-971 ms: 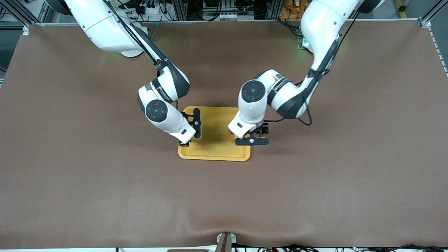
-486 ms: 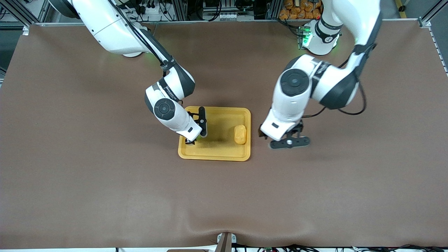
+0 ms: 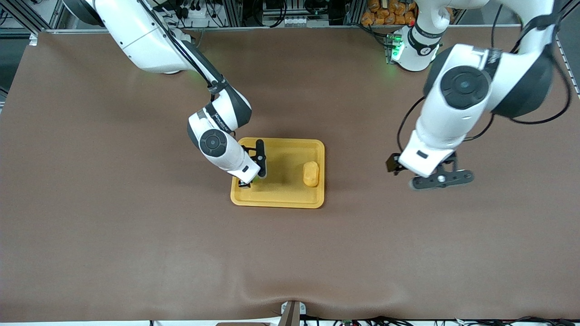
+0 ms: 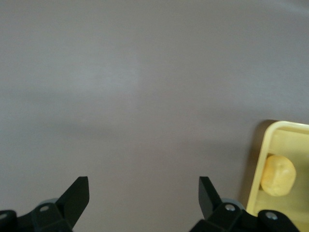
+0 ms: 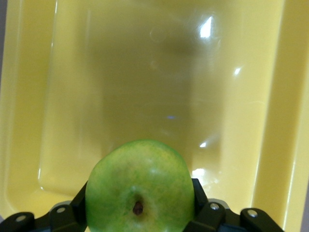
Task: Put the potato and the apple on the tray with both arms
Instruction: 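Open the left gripper and withdraw it while the right gripper lowers the apple, then release the apple on the tray and lift the right gripper away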
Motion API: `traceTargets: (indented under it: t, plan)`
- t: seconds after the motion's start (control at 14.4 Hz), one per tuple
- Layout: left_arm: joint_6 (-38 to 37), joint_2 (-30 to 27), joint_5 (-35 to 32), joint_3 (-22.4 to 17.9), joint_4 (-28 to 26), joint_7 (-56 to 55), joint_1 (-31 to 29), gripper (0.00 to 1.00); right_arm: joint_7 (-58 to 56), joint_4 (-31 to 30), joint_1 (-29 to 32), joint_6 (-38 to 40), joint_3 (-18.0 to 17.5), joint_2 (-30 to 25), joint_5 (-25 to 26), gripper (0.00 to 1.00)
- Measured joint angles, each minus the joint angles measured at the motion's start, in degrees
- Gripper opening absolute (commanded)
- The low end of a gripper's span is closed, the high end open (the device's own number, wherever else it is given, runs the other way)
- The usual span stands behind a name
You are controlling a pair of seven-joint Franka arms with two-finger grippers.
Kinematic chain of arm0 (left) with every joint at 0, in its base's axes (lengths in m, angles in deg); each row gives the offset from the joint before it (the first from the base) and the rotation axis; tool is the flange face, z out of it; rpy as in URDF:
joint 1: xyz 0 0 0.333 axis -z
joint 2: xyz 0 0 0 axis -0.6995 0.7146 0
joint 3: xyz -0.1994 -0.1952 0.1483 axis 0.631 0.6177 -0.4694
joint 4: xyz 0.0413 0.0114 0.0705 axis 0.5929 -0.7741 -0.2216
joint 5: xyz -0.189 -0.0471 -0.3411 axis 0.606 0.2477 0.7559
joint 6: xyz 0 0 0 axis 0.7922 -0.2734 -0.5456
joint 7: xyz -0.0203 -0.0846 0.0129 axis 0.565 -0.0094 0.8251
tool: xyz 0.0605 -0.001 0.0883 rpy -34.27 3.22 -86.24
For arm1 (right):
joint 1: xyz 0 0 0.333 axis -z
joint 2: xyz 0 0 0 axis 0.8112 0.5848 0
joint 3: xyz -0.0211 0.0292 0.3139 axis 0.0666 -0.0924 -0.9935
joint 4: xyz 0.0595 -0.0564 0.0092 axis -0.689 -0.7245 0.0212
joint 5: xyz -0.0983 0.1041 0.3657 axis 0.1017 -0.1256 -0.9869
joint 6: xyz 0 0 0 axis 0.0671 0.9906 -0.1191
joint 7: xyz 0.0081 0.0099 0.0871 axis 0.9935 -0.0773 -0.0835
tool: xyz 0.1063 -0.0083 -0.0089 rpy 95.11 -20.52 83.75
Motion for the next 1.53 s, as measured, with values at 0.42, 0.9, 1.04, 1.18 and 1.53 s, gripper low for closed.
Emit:
traceTargets:
  t: [0.42, 0.9, 1.04, 1.18, 1.53]
  plan:
    - [-4.4, -5.1, 3.2, -0.1, 0.0, 8.1, -5.4, 1.00, 0.0, 0.0, 0.0, 0.0, 0.0, 0.0, 0.1, 1.00]
    - [-10.2, -10.0, 5.4, -0.2, 0.0, 11.7, -8.8, 1.00, 4.9, 0.9, 0.0, 5.6, -0.1, -1.9, 0.1, 1.00]
    - [-11.4, -11.1, 7.0, -0.2, -0.1, 13.4, -9.6, 1.00, 6.2, 1.0, 0.0, 7.1, -0.1, -3.2, 0.1, 1.00]
    - [-12.0, -12.3, 8.2, -1.6, -0.3, 17.3, -10.0, 1.00, 6.6, 1.0, 0.0, 8.3, -0.1, -4.1, 0.1, 1.00]
    - [-17.0, -15.9, 11.0, -10.5, -0.5, 22.9, -6.3, 1.00, 7.1, 1.2, 1.9, 14.1, 0.6, -8.6, 0.1, 1.00]
